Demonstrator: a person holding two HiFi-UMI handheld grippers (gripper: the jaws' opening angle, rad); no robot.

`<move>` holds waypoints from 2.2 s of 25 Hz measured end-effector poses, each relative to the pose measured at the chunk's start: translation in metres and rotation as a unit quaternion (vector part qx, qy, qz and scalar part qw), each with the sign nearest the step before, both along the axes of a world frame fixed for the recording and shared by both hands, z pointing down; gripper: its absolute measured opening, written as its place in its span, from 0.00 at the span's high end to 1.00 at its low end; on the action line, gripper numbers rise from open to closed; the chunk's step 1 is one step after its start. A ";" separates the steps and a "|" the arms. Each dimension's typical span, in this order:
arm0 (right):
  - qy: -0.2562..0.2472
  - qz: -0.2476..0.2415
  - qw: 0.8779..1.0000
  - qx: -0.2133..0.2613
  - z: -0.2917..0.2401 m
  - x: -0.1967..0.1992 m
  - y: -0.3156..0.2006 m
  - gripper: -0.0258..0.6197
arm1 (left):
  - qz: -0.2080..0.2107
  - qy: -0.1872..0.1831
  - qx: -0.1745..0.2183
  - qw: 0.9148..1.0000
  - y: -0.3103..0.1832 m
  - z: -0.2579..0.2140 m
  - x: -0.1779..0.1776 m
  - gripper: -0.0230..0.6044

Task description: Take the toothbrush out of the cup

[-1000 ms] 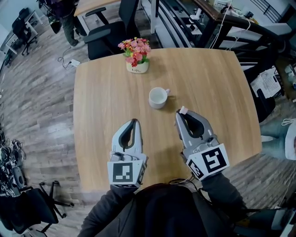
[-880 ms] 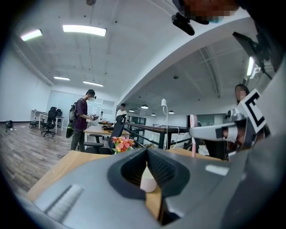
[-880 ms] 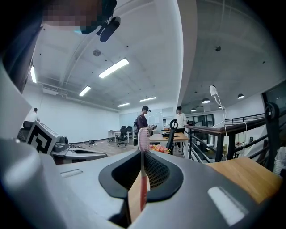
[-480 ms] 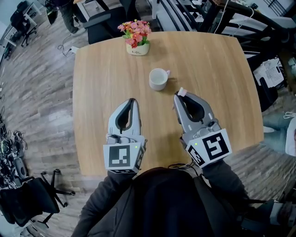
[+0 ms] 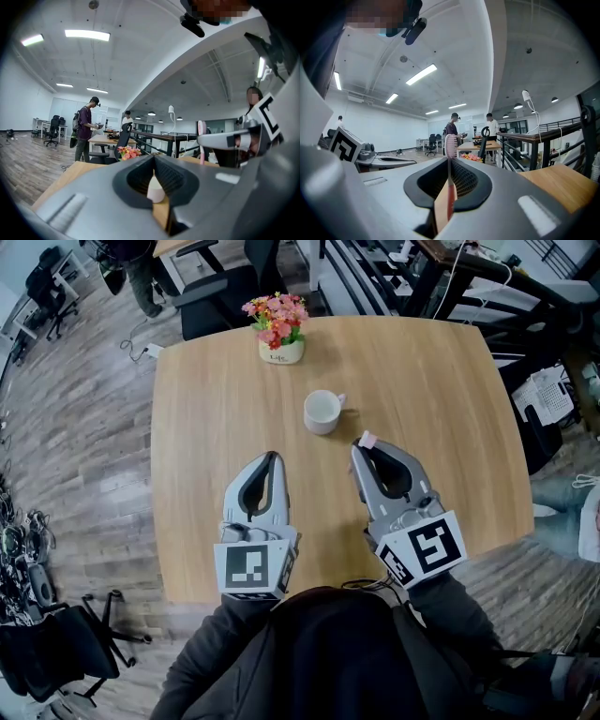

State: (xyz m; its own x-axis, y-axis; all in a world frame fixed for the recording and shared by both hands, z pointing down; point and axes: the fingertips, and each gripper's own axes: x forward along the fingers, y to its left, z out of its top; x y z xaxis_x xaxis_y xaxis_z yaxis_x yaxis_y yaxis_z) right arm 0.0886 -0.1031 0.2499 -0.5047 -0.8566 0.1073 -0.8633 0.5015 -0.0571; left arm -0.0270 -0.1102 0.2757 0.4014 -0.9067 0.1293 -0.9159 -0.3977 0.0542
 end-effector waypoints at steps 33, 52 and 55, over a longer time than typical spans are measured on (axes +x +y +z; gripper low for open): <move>-0.010 -0.002 1.000 -0.005 0.002 0.002 -0.005 0.93 | 0.004 -0.003 -0.003 1.000 -0.003 0.004 0.003 0.95; -0.012 -0.004 1.000 -0.004 0.003 -0.001 -0.009 0.93 | 0.003 -0.004 -0.004 1.000 -0.005 0.007 0.002 0.95; -0.011 -0.005 1.000 -0.004 0.003 -0.001 -0.010 0.93 | 0.002 -0.003 -0.004 1.000 -0.007 0.006 0.002 0.95</move>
